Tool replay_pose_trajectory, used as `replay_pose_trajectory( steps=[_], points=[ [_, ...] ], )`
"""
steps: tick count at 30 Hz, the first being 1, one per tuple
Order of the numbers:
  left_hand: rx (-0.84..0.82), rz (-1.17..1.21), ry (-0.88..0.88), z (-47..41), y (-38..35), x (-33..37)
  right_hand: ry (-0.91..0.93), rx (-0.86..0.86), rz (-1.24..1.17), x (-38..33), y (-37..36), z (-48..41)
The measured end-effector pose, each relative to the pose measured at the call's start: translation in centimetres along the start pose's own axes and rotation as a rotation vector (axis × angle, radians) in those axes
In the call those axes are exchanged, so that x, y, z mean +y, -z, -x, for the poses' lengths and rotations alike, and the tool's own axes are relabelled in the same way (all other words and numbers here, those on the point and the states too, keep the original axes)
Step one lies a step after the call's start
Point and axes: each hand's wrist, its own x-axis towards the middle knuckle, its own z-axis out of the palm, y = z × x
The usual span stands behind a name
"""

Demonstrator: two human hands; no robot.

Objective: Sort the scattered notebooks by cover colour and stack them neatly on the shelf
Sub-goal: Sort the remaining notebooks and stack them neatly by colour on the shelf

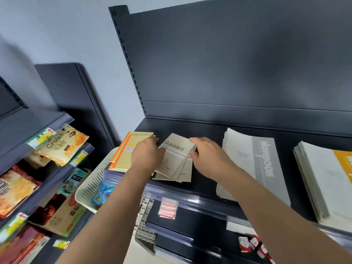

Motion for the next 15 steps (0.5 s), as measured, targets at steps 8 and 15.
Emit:
replay_pose_trajectory(
  steps=[8, 15],
  points=[
    [-0.274, 0.090, -0.094, -2.7, -1.0, -1.1, -0.190, -0.068, -0.026, -1.7, -4.2, -1.4],
    [-0.442, 0.201, -0.151, -3.7, -0.6, -1.3, -0.376, -0.014, -0.277, -2.0, -5.8, -1.3]
  ],
)
